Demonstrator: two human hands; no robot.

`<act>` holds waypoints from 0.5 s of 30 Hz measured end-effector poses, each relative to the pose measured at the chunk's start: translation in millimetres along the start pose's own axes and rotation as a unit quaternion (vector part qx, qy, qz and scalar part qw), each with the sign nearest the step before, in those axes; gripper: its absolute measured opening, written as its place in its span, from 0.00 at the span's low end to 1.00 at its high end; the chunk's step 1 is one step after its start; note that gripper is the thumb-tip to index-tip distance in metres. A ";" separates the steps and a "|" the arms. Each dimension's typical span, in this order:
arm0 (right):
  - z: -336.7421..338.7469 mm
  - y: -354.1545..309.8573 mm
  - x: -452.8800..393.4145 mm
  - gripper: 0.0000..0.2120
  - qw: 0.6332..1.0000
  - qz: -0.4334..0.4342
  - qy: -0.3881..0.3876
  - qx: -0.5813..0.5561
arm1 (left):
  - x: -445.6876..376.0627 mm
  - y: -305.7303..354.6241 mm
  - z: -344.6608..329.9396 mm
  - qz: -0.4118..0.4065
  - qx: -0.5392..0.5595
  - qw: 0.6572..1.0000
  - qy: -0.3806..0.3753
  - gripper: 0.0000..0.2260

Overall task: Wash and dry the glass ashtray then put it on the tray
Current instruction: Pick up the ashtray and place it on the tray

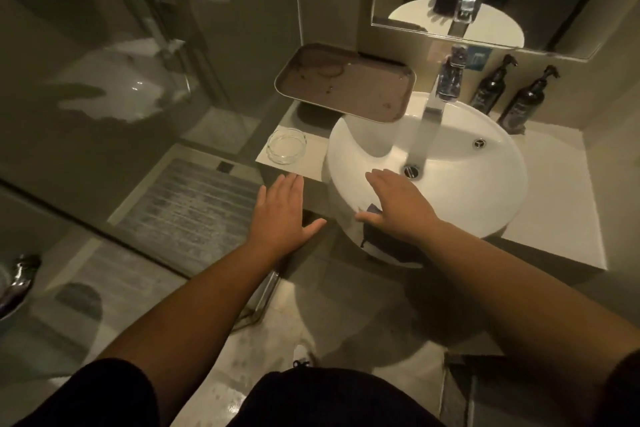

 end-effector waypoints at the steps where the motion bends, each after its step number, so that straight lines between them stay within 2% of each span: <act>1: -1.4 -2.9 -5.4 0.40 1.000 0.005 -0.005 0.001 | 0.1 -4.9 -1.0 0.007 -0.001 1.000 -0.001 0.43; 8: -4.0 -23.0 -49.7 0.40 0.999 0.024 -0.009 0.022 | -19.5 -36.6 -1.8 0.040 -0.016 0.999 -0.001 0.40; 15: -14.2 -36.3 -106.8 0.40 0.999 0.028 -0.018 0.035 | -64.4 -72.4 -5.6 0.033 -0.029 0.999 0.001 0.39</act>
Point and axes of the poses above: each hand's wrist, its own x-axis away from the middle knuckle, its own z-axis out of the back of the hand, y = z × x, the point moved 8 cm from there along -x, towards the middle knuckle
